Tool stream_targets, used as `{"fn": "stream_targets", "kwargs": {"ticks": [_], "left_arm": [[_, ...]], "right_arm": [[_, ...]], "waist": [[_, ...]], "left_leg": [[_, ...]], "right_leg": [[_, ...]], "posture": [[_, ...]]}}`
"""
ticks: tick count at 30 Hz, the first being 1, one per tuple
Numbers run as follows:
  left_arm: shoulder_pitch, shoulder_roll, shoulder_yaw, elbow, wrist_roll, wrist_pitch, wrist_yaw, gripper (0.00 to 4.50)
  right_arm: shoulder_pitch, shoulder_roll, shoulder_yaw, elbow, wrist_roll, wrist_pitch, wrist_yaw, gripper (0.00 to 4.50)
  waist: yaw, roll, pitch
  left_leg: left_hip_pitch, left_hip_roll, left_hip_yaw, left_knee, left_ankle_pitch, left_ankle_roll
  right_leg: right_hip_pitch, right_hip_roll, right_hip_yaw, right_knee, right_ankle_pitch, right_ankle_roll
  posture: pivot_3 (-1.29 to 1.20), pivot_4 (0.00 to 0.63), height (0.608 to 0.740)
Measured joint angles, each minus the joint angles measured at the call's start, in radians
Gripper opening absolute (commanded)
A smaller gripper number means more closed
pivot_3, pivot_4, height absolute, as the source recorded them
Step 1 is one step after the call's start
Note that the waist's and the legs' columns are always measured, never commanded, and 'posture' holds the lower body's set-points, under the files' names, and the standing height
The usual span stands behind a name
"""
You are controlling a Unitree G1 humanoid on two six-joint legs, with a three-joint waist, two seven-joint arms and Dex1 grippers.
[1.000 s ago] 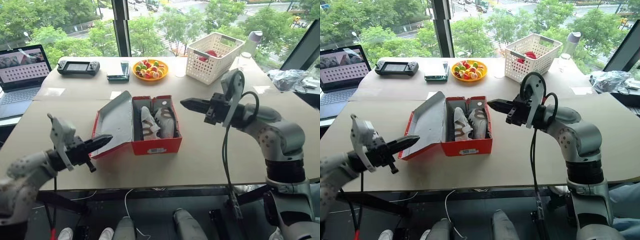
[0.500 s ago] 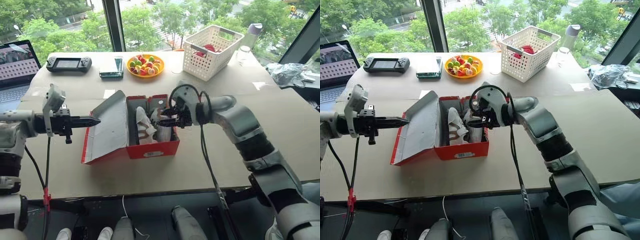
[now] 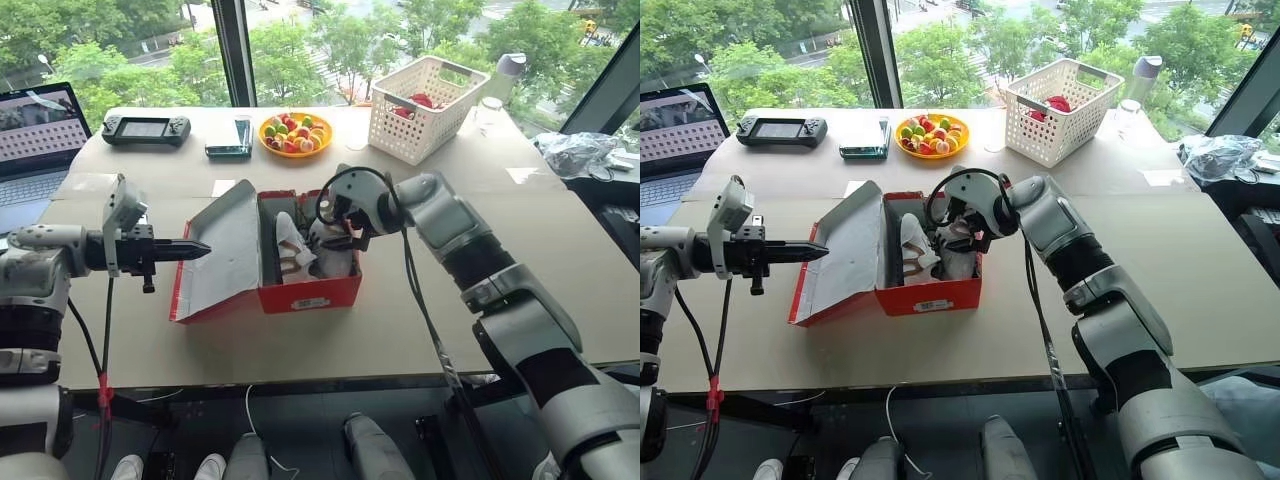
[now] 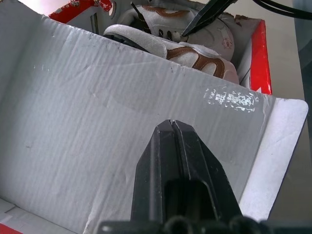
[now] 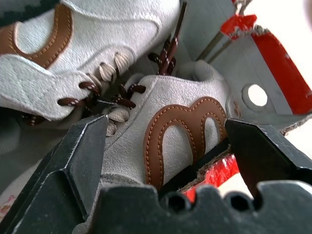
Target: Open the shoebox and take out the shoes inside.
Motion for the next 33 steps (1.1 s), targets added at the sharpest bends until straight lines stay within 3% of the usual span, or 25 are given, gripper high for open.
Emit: {"fn": "stream_targets", "kwargs": {"ticks": [7, 11, 14, 20, 33], "left_arm": [[0.038, -0.015, 0.024, -0.045, -0.001, 0.002, 0.026, 0.0], [0.04, -0.015, 0.027, -0.06, -0.001, 0.009, 0.03, 0.0], [0.042, -0.015, 0.028, -0.062, -0.001, 0.014, 0.032, 0.0], [0.043, -0.015, 0.028, -0.073, -0.001, 0.019, 0.034, 0.0], [0.043, -0.02, 0.028, -0.078, -0.001, 0.019, 0.034, 0.0]], "right_arm": [[0.052, 0.053, -0.043, -0.029, -0.04, 0.077, -0.101, 4.45], [0.087, 0.072, -0.052, -0.071, -0.061, 0.104, -0.116, 4.45], [0.097, 0.079, -0.052, -0.085, -0.079, 0.111, -0.118, 3.8], [0.099, 0.086, -0.066, -0.093, -0.11, 0.112, -0.126, 1.94], [0.121, 0.122, -0.115, -0.124, -0.134, 0.147, -0.144, 1.94]], "waist": [[0.01, 0.0, 0.0], [0.019, -0.001, 0.0], [0.021, -0.001, -0.001], [0.02, -0.002, -0.001], [0.016, -0.004, -0.002]], "left_leg": [[0.006, 0.0, -0.002, 0.001, 0.006, 0.001], [0.016, 0.0, -0.003, 0.0, 0.006, 0.001], [0.016, 0.0, -0.003, 0.0, 0.006, 0.001], [0.017, 0.0, -0.004, -0.002, 0.006, 0.001], [0.019, 0.0, -0.004, -0.002, 0.006, 0.001]], "right_leg": [[0.005, 0.0, -0.002, 0.005, -0.001, 0.002], [0.017, 0.0, -0.003, 0.004, -0.003, 0.001], [0.018, 0.0, -0.003, 0.003, -0.003, 0.001], [0.018, 0.0, -0.004, 0.003, -0.004, 0.001], [0.019, 0.0, -0.005, 0.004, -0.004, 0.0]], "posture": [[0.0, 0.15, 0.725], [0.0, 0.15, 0.725], [0.0, 0.15, 0.725], [0.0, 0.15, 0.725], [0.0, 0.15, 0.725]]}}
